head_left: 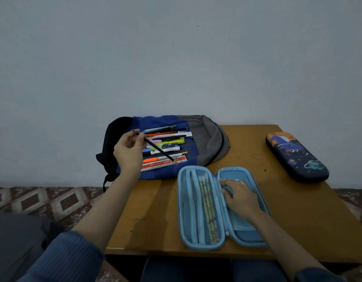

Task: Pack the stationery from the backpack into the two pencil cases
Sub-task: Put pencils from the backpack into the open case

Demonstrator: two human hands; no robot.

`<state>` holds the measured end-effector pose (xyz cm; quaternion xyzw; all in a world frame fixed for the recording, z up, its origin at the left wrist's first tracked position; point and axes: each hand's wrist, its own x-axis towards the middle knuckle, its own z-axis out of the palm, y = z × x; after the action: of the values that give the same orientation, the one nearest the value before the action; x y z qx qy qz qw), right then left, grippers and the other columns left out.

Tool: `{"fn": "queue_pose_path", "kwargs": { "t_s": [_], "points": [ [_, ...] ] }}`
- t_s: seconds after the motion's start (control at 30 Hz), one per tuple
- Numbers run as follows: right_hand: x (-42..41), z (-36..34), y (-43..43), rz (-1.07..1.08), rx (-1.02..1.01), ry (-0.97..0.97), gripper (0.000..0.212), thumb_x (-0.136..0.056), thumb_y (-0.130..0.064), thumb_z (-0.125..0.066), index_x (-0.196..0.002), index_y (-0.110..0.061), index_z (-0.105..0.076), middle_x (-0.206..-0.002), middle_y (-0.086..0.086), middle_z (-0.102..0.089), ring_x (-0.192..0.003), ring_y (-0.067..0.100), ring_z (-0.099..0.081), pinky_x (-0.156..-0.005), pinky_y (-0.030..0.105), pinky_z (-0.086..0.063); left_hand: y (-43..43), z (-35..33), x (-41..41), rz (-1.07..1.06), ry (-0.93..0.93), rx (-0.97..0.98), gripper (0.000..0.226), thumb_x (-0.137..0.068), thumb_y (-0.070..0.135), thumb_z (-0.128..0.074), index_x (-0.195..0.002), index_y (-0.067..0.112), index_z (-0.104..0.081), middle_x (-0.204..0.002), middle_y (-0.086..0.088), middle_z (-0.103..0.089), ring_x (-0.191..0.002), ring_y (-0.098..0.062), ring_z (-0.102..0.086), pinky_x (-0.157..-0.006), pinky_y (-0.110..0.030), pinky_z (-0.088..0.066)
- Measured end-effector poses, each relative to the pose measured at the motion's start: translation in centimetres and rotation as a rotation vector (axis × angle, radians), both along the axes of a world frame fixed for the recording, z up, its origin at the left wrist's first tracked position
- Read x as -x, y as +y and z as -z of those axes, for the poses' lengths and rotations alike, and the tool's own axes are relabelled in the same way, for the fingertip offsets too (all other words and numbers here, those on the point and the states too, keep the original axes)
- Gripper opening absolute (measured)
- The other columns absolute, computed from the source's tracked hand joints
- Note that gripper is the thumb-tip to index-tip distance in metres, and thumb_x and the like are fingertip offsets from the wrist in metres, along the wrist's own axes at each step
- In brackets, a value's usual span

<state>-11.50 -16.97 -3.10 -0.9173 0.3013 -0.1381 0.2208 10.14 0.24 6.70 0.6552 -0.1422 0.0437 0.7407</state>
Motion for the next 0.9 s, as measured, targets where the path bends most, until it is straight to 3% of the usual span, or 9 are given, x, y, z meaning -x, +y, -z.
{"fn": "queue_pose_path", "kwargs": {
  "t_s": [0.13, 0.23, 0.33, 0.53, 0.7, 0.9],
  "points": [
    [0.0, 0.1, 0.0, 0.002, 0.002, 0.024, 0.034, -0.097, -0.030, -0.043, -0.131, -0.026, -0.049, -0.125, -0.010, -0.057, -0.122, 0.014, -0.042, -0.087, 0.031, -0.043, 0.4, 0.2, 1.5, 0.102, -0.066, -0.063, 0.024, -0.089, 0.010, -0.061, -0.109, 0.023, -0.057, -0.086, -0.003, -0.068, -0.081, -0.013, -0.068, -0.071, -0.028, -0.057],
    [-0.1, 0.1, -0.1, 0.002, 0.003, 0.038, 0.034, -0.098, -0.030, -0.042, -0.131, -0.027, -0.049, -0.126, -0.010, -0.056, -0.122, 0.014, -0.041, -0.088, 0.032, -0.044, 0.3, 1.5, 2.5, 0.149, -0.068, -0.162, 0.027, -0.088, 0.007, -0.060, -0.113, 0.019, -0.059, -0.089, -0.012, -0.070, -0.083, -0.019, -0.069, -0.072, -0.030, -0.058],
    [-0.1, 0.1, -0.1, -0.002, -0.005, 0.049, 0.034, -0.098, -0.030, -0.041, -0.131, -0.026, -0.048, -0.127, -0.009, -0.055, -0.123, 0.014, -0.040, -0.091, 0.034, -0.045, 0.3, 2.5, 3.4, 0.174, -0.035, -0.214, 0.026, -0.089, 0.004, -0.058, -0.112, 0.017, -0.057, -0.086, -0.010, -0.068, -0.082, -0.019, -0.068, -0.070, -0.029, -0.059],
    [-0.1, 0.1, 0.0, -0.002, -0.002, 0.042, 0.034, -0.098, -0.030, -0.041, -0.131, -0.026, -0.048, -0.127, -0.008, -0.055, -0.123, 0.015, -0.041, -0.091, 0.035, -0.045, -0.3, 3.8, 4.7, 0.267, 0.198, -0.185, 0.033, -0.093, 0.001, -0.051, -0.125, 0.008, -0.052, -0.081, -0.008, -0.065, -0.075, -0.014, -0.065, -0.059, -0.016, -0.056],
    [-0.1, 0.2, -0.1, 0.005, 0.007, 0.047, 0.035, -0.098, -0.031, -0.040, -0.132, -0.027, -0.047, -0.126, -0.009, -0.055, -0.123, 0.014, -0.040, -0.090, 0.032, -0.044, -0.8, 5.2, 5.4, 0.318, 0.325, -0.253, 0.043, -0.092, -0.001, -0.051, -0.134, 0.008, -0.045, -0.084, -0.011, -0.066, -0.077, -0.015, -0.065, -0.058, -0.019, -0.057],
    [-0.2, 0.3, -0.1, 0.008, 0.013, 0.047, 0.035, -0.098, -0.031, -0.040, -0.132, -0.029, -0.047, -0.126, -0.011, -0.055, -0.124, 0.013, -0.039, -0.087, 0.031, -0.044, -2.4, 6.0, 7.1, 0.374, 0.382, -0.409, 0.029, -0.090, 0.000, -0.055, -0.115, 0.010, -0.044, -0.096, -0.020, -0.062, -0.072, -0.021, -0.065, -0.057, -0.025, -0.058]
  ]
}}
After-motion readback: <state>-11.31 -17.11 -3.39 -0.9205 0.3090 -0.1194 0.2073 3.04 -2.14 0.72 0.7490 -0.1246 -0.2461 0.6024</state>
